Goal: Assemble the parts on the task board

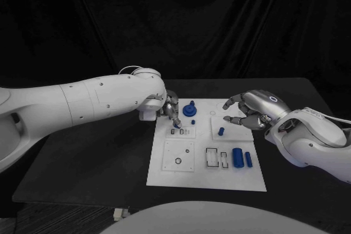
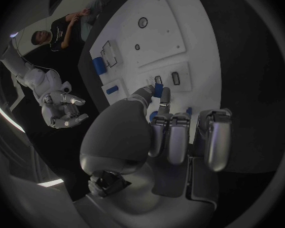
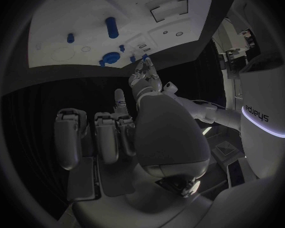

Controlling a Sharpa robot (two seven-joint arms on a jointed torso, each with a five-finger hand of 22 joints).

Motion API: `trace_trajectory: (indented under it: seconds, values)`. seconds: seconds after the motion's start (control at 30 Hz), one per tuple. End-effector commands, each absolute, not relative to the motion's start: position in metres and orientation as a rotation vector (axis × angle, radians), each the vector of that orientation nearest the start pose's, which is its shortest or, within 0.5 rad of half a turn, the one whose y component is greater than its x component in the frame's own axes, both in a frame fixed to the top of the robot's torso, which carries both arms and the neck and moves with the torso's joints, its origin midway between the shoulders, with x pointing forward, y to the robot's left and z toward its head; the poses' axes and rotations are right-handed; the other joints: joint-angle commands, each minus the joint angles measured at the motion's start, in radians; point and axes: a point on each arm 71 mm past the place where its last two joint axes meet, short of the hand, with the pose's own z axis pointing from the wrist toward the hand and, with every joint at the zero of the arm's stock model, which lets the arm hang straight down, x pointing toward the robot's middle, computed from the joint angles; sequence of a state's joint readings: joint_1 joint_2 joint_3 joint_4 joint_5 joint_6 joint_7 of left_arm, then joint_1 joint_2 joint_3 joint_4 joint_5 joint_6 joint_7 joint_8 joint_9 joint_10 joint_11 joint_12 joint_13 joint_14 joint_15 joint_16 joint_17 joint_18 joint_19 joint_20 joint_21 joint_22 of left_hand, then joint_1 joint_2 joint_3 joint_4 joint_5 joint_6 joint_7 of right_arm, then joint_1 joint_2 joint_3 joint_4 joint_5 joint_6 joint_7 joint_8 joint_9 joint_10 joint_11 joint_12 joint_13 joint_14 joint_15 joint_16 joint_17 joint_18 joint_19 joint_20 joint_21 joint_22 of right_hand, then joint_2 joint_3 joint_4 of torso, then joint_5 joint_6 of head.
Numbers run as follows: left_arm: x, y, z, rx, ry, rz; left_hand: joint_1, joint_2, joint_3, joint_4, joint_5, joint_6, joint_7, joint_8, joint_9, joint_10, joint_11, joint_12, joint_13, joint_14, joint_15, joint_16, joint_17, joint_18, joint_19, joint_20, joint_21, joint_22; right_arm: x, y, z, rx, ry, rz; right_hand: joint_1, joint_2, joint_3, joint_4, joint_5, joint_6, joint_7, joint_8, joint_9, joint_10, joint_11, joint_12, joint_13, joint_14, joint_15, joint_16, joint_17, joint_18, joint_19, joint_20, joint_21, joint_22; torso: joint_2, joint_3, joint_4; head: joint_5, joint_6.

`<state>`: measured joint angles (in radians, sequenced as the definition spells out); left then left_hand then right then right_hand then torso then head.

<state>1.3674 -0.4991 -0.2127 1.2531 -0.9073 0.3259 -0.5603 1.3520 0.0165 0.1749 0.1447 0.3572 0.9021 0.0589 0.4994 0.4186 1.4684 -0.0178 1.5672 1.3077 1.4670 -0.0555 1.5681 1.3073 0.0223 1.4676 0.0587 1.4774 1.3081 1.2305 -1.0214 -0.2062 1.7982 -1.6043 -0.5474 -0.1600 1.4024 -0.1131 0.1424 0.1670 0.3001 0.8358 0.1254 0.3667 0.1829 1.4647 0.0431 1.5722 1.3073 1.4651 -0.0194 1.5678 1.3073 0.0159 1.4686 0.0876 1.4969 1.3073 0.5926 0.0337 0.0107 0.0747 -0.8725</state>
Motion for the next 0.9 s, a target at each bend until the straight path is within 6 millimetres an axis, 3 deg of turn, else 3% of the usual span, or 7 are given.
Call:
trace_trajectory:
  seconds: [0.03, 0.2, 0.4, 0.9]
  values:
    - [0.514, 0.118, -0.222, 0.05, 2.604, -0.225, -0.006, -0.001, 0.027, -0.02, -0.007, 0.011, -0.009, -0.006, 0.111, 0.102, 0.004, 0.004, 0.263, 0.104, -0.006, 0.003, 0.263, 0.003, 0.031, -0.007, 0.0, 0.226, 0.407, -0.212, -0.187, -0.2, 1.518, 0.654, 0.0, -0.007, 0.002, 0.006, -0.004, -0.004, 0.0, -0.002, 0.001, 0.106, 0.002, -0.001, 0.263, 0.106, -0.002, 0.003, 0.263, 0.007, 0.055, 0.0, -0.002, 0.233, -0.001, 0.0023, -0.0008, -0.007, 0.0]
    - [0.513, 0.103, -0.223, 0.012, 2.658, -0.246, -0.022, -0.002, 0.04, -0.021, -0.014, 0.02, -0.008, -0.02, 0.108, 0.102, 0.004, 0.004, 0.263, 0.104, -0.005, 0.003, 0.263, 0.002, 0.035, -0.006, 0.003, 0.227, 0.404, -0.216, -0.186, -0.193, 1.523, 0.65, 0.001, -0.007, 0.002, 0.006, -0.004, -0.004, 0.0, -0.002, 0.001, 0.106, 0.002, -0.001, 0.263, 0.106, -0.002, 0.003, 0.263, 0.006, 0.056, 0.0, -0.001, 0.233, 0.001, 0.0007, 0.001, -0.011, 0.0]
    - [0.512, 0.093, -0.223, -0.025, 2.695, -0.263, -0.032, 0.0, 0.05, -0.022, -0.016, 0.021, -0.006, -0.031, 0.105, 0.102, 0.005, 0.004, 0.263, 0.104, -0.005, 0.003, 0.263, 0.003, 0.034, -0.006, 0.001, 0.227, 0.406, -0.22, -0.189, -0.183, 1.54, 0.634, 0.001, -0.006, 0.002, 0.007, -0.005, -0.004, 0.0, -0.002, 0.001, 0.106, 0.002, -0.001, 0.263, 0.106, -0.002, 0.003, 0.263, 0.007, 0.055, 0.0, -0.003, 0.233, 0.001, -0.0007, 0.0004, -0.006, 0.0]
    - [0.516, 0.097, -0.223, -0.107, 2.671, -0.245, -0.039, 0.002, 0.058, -0.024, -0.017, 0.025, -0.005, -0.038, 0.103, 0.102, 0.005, 0.004, 0.263, 0.104, -0.004, 0.003, 0.263, 0.003, 0.033, -0.005, -0.001, 0.226, 0.411, -0.219, -0.194, -0.181, 1.554, 0.626, 0.002, -0.005, 0.004, 0.009, -0.006, -0.002, 0.0, -0.001, 0.001, 0.106, 0.002, -0.001, 0.263, 0.106, -0.002, 0.003, 0.263, 0.007, 0.054, 0.0, -0.005, 0.232, 0.001, -0.0004, 0.0006, 0.01, 0.0]
